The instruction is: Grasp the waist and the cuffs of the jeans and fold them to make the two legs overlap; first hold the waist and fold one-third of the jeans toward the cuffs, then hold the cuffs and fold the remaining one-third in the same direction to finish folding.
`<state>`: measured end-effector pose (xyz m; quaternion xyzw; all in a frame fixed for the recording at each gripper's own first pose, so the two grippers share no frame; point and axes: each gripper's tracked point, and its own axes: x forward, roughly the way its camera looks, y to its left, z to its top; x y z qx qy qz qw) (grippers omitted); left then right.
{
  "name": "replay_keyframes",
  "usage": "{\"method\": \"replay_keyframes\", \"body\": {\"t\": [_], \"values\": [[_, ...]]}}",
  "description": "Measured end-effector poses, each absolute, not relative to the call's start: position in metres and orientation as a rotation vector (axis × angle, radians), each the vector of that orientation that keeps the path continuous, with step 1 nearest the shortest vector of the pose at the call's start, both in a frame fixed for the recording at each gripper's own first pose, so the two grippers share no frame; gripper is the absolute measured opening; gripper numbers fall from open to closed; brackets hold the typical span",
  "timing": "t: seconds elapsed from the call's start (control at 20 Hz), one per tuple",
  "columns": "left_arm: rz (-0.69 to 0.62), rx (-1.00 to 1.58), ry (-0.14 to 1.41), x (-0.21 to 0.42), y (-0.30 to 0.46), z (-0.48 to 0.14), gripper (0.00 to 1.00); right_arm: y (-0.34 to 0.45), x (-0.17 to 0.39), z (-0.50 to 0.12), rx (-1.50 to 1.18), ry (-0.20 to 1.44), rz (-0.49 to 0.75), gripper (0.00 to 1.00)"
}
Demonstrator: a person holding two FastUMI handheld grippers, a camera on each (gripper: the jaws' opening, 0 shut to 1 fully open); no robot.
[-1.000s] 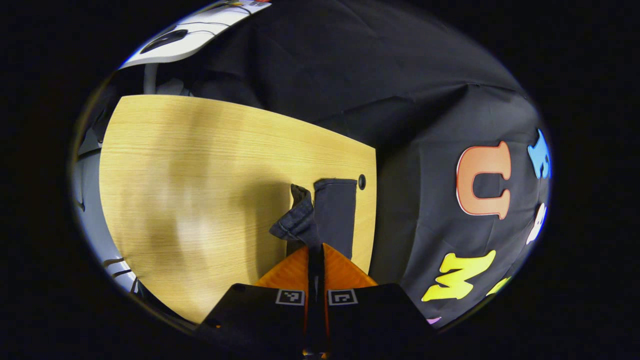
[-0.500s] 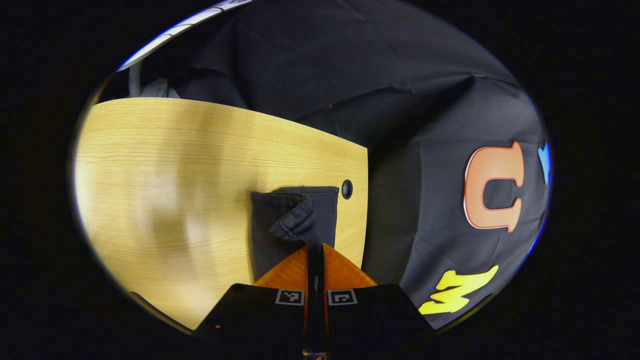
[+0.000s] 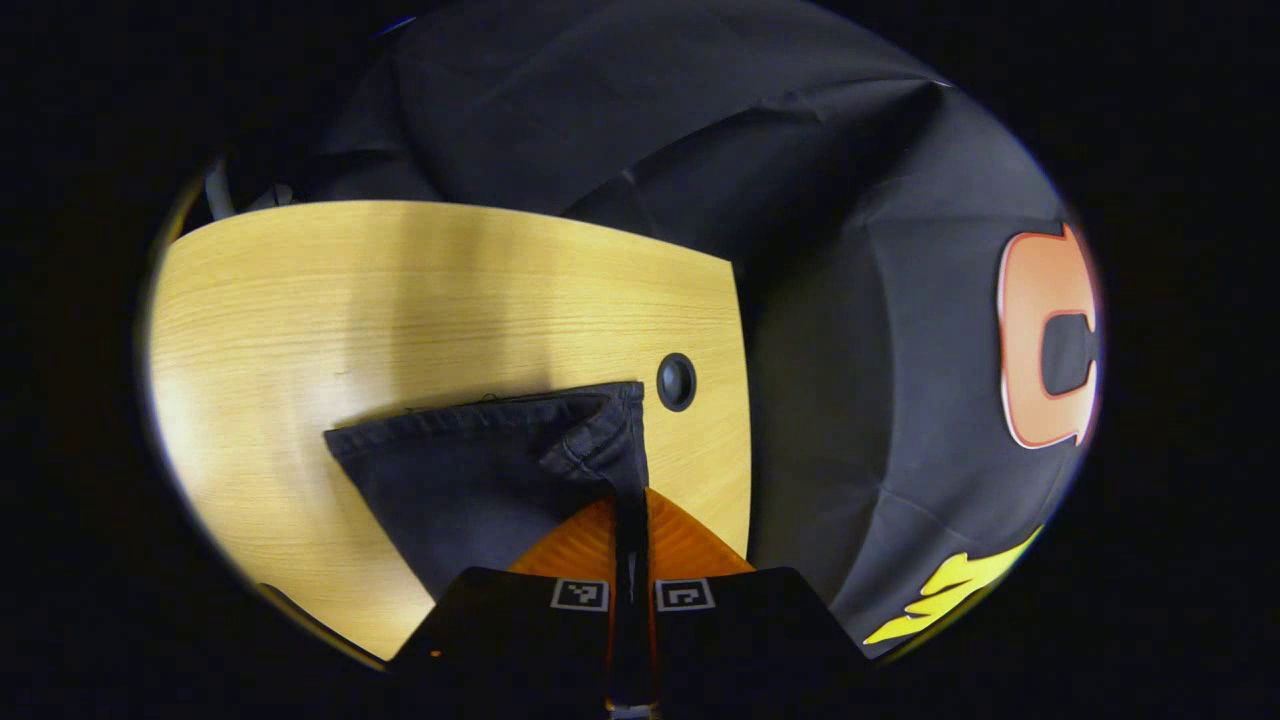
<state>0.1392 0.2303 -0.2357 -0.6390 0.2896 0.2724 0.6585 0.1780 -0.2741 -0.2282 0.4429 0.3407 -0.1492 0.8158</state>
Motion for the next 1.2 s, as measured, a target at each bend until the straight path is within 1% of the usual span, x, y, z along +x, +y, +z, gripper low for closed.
{"method": "replay_keyframes", "body": {"t": [0.05, 0.2, 0.4, 0.5, 0.55, 0.6, 0.65, 0.7, 0.75, 0.8, 0.85, 1.1, 1.2], "values": [[0.628, -1.432, 0.666, 0.144, 0.231, -0.246, 0.04, -0.274, 0.182, -0.235, 0.933, 0.729, -0.317, 0.01], [0.639, -1.350, 0.689, 0.146, 0.231, -0.260, 0.03, -0.274, 0.191, -0.253, 0.874, 0.750, -0.315, 0.01], [0.632, -1.206, 0.732, 0.141, 0.235, -0.265, 0.03, -0.271, 0.201, -0.266, 0.826, 0.766, -0.336, 0.01], [0.629, -1.185, 0.728, 0.138, 0.239, -0.262, 0.04, -0.272, 0.199, -0.270, 0.812, 0.774, -0.343, 0.01], [0.627, -1.169, 0.719, 0.136, 0.242, -0.259, 0.06, -0.269, 0.201, -0.272, 0.811, 0.778, -0.345, 0.02], [0.612, -1.144, 0.698, 0.142, 0.232, -0.257, 0.07, -0.268, 0.203, -0.271, 0.824, 0.771, -0.333, 0.02], [0.563, -1.136, 0.667, 0.150, 0.231, -0.248, 0.38, -0.266, 0.207, -0.272, 0.834, 0.764, -0.326, 0.09], [0.543, -1.105, 0.630, 0.149, 0.232, -0.229, 0.69, -0.263, 0.212, -0.272, 0.845, 0.758, -0.311, 0.31], [0.560, -1.034, 0.598, 0.147, 0.238, -0.219, 1.00, -0.260, 0.213, -0.275, 0.835, 0.762, -0.308, 0.53], [0.567, -0.979, 0.560, 0.145, 0.246, -0.207, 0.98, -0.260, 0.208, -0.271, 0.815, 0.764, -0.306, 0.75], [0.546, -0.949, 0.528, 0.144, 0.247, -0.190, 0.98, -0.258, 0.208, -0.268, 0.804, 0.760, -0.300, 0.98], [0.459, -0.779, 0.388, 0.129, 0.247, -0.102, 0.98, -0.246, 0.196, -0.224, 0.823, 0.684, -0.243, 0.98], [0.412, -0.690, 0.337, 0.128, 0.243, -0.085, 0.99, -0.245, 0.179, -0.212, 0.838, 0.670, -0.237, 0.97]]}}
